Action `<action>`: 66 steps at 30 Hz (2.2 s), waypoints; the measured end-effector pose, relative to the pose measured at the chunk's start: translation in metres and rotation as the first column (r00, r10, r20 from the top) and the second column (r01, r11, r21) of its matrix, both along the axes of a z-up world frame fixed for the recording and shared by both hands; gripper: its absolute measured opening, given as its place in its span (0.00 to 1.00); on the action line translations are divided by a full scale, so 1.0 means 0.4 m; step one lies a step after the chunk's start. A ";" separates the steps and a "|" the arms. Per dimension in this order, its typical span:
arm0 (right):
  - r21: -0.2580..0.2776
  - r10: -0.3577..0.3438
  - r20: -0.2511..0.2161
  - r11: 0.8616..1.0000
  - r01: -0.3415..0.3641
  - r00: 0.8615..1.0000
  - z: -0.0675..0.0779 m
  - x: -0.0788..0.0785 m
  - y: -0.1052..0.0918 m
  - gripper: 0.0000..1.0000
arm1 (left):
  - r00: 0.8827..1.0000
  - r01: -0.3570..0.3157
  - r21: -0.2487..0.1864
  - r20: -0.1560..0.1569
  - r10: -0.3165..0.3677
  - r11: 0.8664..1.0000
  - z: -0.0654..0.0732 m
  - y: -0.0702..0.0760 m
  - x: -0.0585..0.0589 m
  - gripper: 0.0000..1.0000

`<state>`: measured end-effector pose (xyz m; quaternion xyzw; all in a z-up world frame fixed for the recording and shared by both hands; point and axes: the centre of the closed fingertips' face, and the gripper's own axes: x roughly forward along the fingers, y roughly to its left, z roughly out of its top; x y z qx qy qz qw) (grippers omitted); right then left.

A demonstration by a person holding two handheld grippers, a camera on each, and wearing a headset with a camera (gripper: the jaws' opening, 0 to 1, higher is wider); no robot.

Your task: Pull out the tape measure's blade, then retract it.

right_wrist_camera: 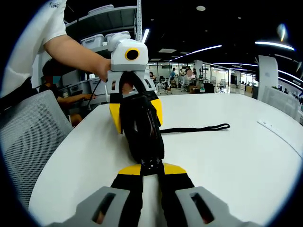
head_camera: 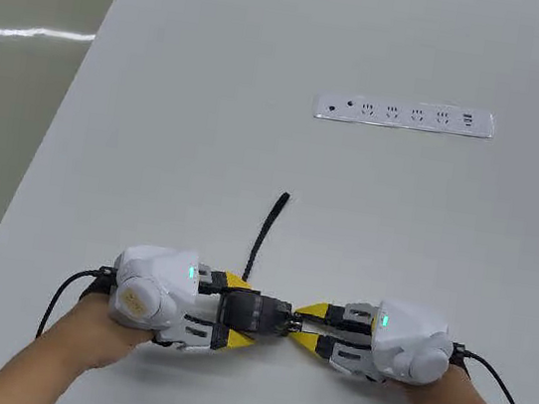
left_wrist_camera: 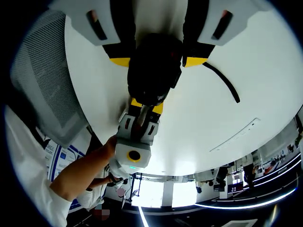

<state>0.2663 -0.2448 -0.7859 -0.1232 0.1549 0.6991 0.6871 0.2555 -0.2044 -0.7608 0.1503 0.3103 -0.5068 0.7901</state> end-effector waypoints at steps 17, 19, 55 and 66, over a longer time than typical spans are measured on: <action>-0.002 0.005 -0.004 1.000 -0.005 1.000 0.002 0.002 -0.004 0.12 | 1.000 0.000 -0.005 0.003 0.000 1.000 0.003 -0.003 0.003 0.33; -0.003 0.007 -0.004 1.000 -0.007 1.000 0.003 0.001 -0.006 0.12 | 1.000 0.003 -0.004 0.008 -0.003 1.000 0.003 -0.004 0.004 0.33; -0.019 -0.010 -0.005 1.000 0.010 1.000 0.004 0.008 -0.089 0.11 | 1.000 0.018 -0.008 0.015 -0.018 1.000 0.001 -0.011 -0.001 0.33; -0.026 -0.024 -0.009 0.999 0.024 1.000 0.004 0.016 -0.128 0.11 | 1.000 0.011 -0.015 0.011 -0.011 1.000 0.003 -0.010 0.002 0.33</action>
